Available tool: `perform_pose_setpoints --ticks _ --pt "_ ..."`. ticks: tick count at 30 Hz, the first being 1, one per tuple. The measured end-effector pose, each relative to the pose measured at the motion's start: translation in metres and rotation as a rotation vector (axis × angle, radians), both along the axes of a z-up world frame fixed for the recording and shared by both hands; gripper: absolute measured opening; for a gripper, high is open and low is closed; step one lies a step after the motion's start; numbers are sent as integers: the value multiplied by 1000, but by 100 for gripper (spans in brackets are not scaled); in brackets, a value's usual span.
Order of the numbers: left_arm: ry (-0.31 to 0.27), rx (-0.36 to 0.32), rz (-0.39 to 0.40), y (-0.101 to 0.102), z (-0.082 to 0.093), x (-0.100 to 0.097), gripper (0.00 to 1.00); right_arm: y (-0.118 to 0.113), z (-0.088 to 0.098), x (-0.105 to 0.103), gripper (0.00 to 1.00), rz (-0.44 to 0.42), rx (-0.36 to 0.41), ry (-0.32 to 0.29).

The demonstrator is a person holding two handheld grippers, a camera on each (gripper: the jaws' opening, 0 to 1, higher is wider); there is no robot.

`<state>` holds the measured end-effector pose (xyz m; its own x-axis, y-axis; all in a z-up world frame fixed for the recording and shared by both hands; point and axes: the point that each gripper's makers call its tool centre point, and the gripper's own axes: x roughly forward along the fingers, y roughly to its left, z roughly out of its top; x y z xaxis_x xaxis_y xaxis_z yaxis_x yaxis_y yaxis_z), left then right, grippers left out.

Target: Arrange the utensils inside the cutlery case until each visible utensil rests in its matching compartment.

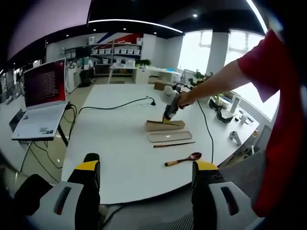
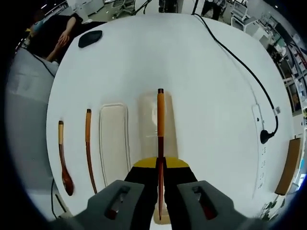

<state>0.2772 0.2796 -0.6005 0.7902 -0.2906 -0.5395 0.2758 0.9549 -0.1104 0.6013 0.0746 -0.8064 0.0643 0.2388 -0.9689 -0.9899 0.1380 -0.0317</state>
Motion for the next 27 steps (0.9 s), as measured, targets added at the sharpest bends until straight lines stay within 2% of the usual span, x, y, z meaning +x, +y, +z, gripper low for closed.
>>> perform_pose_setpoints --ticks 11,17,24,27 --pt "25 8 14 3 -7 -6 80 4 -22 6 0 11 -22 14" --pt "25 3 24 4 -8 -3 80 3 -25 6 0 -14 -23 24" --pt "21 7 9 1 -6 0 80 1 -27 7 0 3 -20 26" --pt "25 20 -10 -1 -7 -2 80 -3 -26 4 0 -33 -33 38"
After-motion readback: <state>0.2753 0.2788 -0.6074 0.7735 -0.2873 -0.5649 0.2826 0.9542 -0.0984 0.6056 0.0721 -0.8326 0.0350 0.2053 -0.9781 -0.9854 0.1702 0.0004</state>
